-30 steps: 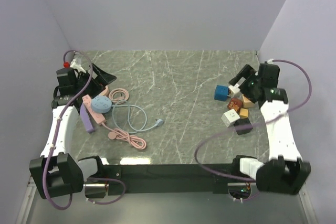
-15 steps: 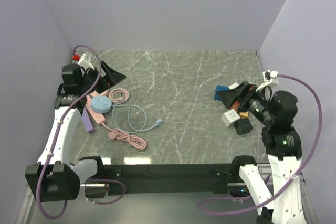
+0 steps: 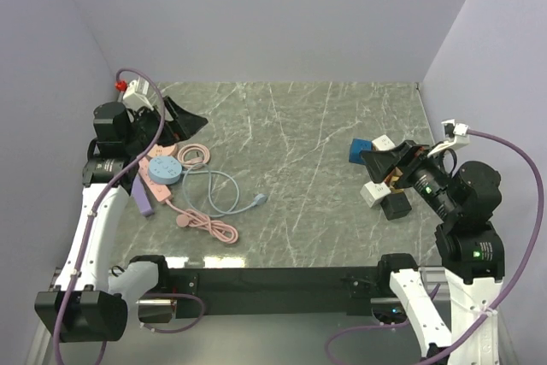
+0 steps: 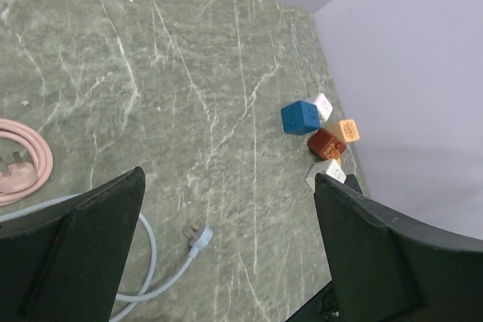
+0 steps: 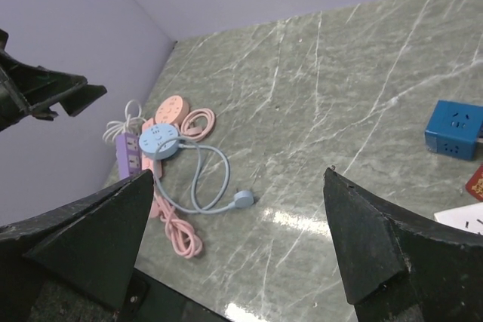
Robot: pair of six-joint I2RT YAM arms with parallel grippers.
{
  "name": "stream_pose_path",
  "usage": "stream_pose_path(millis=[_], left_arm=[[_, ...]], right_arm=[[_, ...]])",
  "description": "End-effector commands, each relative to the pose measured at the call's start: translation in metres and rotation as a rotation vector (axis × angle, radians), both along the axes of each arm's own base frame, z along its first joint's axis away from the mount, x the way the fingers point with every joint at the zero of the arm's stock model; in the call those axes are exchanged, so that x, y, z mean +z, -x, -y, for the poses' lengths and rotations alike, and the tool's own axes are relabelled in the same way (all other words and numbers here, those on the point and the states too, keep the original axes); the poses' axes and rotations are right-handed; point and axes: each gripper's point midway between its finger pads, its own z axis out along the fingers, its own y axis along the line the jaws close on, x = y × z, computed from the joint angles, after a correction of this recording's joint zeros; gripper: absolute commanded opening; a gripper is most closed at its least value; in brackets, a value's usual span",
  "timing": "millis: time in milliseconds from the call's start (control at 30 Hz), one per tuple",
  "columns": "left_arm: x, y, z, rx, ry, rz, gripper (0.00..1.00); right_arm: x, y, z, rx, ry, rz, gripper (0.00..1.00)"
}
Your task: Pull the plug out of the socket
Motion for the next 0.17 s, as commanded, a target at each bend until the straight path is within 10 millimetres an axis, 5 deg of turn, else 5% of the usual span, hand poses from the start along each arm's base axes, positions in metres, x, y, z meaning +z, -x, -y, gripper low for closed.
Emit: stream_pose_path(millis=[0,133], left_arm=[[0.035,0.006,0.002,-0.023,-0.036,0.119,0.99],[0.042,0.007,0.001,-0.02,-0.059,0.143,0.97]], right_arm=[[0.026,0.004,0.005,-0.029,0.023,0.089,1.0],[0.029,-0.006,0.014,-0.097,0.006,0.064,1.0]])
